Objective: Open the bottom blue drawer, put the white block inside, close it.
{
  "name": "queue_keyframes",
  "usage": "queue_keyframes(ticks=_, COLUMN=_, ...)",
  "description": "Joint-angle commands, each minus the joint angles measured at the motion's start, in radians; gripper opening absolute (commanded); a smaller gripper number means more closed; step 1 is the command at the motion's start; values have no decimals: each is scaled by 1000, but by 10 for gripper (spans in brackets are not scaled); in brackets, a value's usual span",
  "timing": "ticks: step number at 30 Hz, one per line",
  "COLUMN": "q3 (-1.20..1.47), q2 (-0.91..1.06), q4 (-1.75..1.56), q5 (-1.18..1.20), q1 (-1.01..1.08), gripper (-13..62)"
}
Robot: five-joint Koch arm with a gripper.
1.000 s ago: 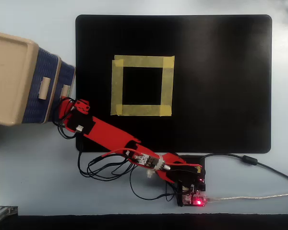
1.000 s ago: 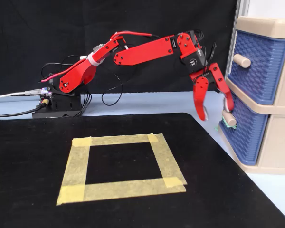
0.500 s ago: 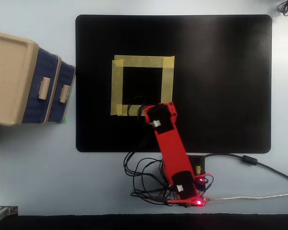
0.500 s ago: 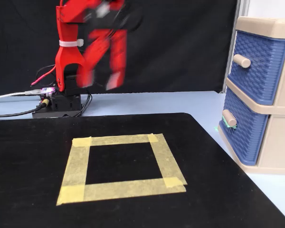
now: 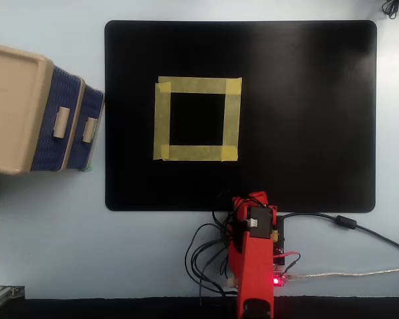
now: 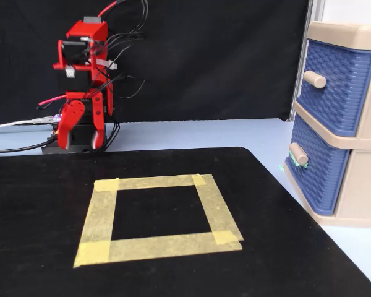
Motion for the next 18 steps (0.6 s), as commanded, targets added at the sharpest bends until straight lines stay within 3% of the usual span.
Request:
queue_keyframes(ticks=1, q3=8, q2=61, q4=48, q5=-2, q1=12, gripper=341)
queue_keyframes(ticks=18, q3=28, q2=61, q4=178, q5=-2, q1=12, gripper=345)
